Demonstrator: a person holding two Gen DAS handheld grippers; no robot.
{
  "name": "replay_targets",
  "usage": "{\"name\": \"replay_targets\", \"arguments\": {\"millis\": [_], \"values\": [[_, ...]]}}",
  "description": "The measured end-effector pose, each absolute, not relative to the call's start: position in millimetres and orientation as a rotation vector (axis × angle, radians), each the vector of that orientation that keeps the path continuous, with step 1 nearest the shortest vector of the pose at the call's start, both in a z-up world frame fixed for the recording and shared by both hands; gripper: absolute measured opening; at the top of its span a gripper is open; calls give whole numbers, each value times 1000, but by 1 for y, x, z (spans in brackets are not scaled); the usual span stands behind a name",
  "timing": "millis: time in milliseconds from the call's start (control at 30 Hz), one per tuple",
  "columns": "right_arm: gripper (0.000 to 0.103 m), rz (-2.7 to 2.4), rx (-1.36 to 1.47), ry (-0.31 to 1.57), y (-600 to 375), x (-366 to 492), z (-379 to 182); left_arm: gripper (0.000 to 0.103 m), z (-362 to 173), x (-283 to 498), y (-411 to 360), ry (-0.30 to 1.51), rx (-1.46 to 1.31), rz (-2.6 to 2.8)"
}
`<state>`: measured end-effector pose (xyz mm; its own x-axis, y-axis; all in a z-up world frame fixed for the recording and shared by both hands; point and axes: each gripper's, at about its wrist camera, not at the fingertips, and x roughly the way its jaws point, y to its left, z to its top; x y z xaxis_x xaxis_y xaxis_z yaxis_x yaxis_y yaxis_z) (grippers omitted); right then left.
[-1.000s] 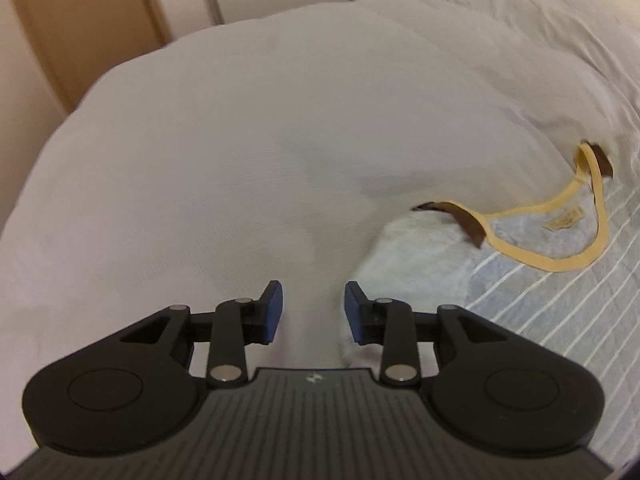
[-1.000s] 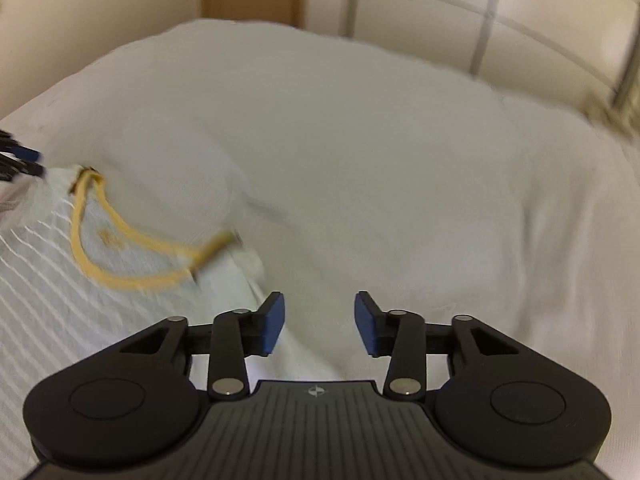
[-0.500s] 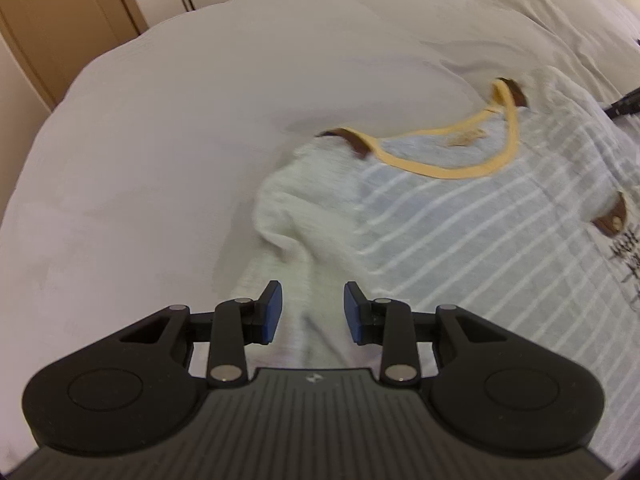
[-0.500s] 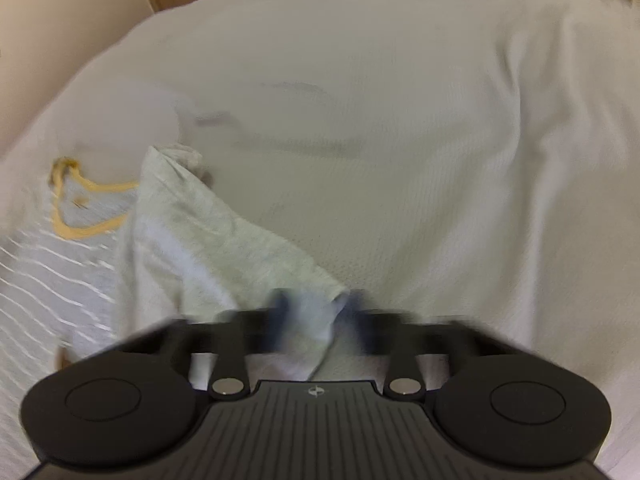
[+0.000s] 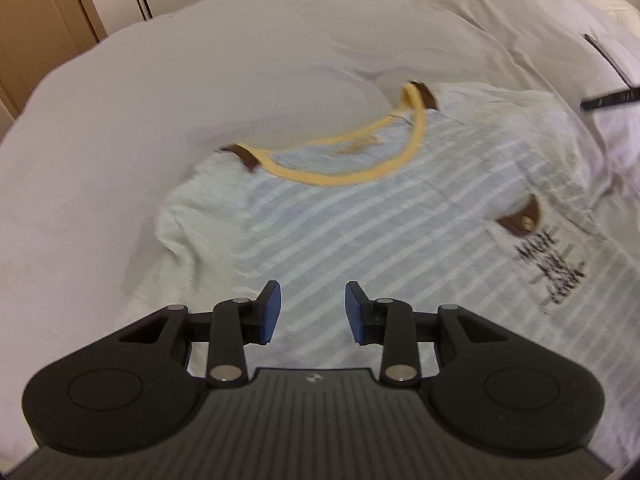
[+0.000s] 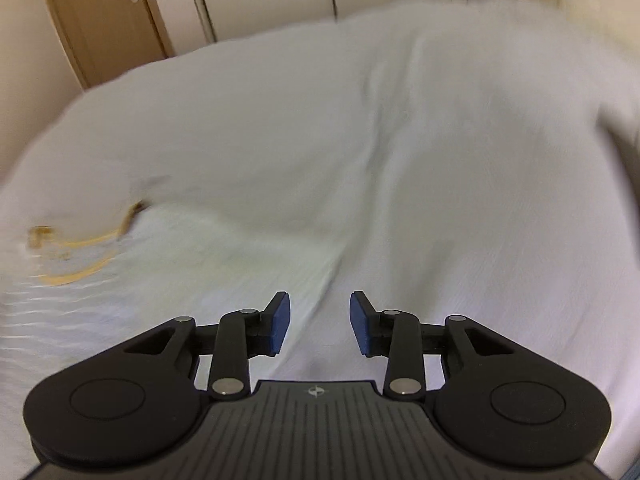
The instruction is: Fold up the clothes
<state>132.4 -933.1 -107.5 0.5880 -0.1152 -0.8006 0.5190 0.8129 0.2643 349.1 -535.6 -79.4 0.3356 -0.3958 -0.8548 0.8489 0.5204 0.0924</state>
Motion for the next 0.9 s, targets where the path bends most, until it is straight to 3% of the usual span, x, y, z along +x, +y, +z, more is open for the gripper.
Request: {"name": "replay_targets", "arguments": {"millis": [133, 233, 267, 300, 367, 500, 600, 700, 800, 900], "values": [[50, -352, 737, 881, -913, 115, -140, 31, -85, 328, -535, 929, 611, -898], [48, -345, 895, 845, -902, 110, -165, 31, -87, 316, -536, 945, 623, -908], [37, -338, 941, 840, -904, 109, -170, 32, -87, 312, -537, 945, 631, -911], [3, -340, 954, 842, -907, 108, -167, 32, -86, 310, -537, 941, 639, -912], [3, -350, 960, 849, -911, 107, -161, 32, -81, 308, -535, 929, 644, -912], [2, -482, 556, 939, -902, 93, -118, 33, -73, 306, -532, 907, 647, -904], [8, -556, 385, 1043, -898, 86, -122, 33, -70, 309, -528, 909, 640, -888], [11, -562, 455, 1015, -893, 71, -118, 36, -63, 309, -522, 903, 641, -870], [27, -502, 501, 995, -871, 66, -109, 39, -54, 313, -511, 894, 644, -834], [33, -421, 537, 987, -843, 70, -95, 40, -47, 324, -492, 897, 638, -785]]}}
